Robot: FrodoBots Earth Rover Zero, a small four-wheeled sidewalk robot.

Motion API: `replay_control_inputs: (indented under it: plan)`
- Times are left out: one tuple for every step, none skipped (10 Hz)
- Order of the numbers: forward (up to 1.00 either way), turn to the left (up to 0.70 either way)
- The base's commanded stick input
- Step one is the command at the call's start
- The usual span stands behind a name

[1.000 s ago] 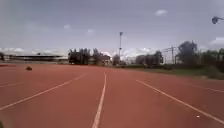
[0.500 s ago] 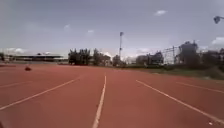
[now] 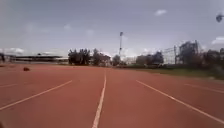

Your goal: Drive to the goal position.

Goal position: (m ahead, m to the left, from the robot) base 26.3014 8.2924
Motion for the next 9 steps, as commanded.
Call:
replay_control_inputs:
  plan:
    - [0.45,0.0]
    - [0.45,0.0]
    - [0.45,0.0]
    - [0.45,0.0]
    - [0.45,0.0]
    - [0.45,0.0]
    - [0.45,0.0]
    - [0.45,0.0]
    - [0.45,0.0]
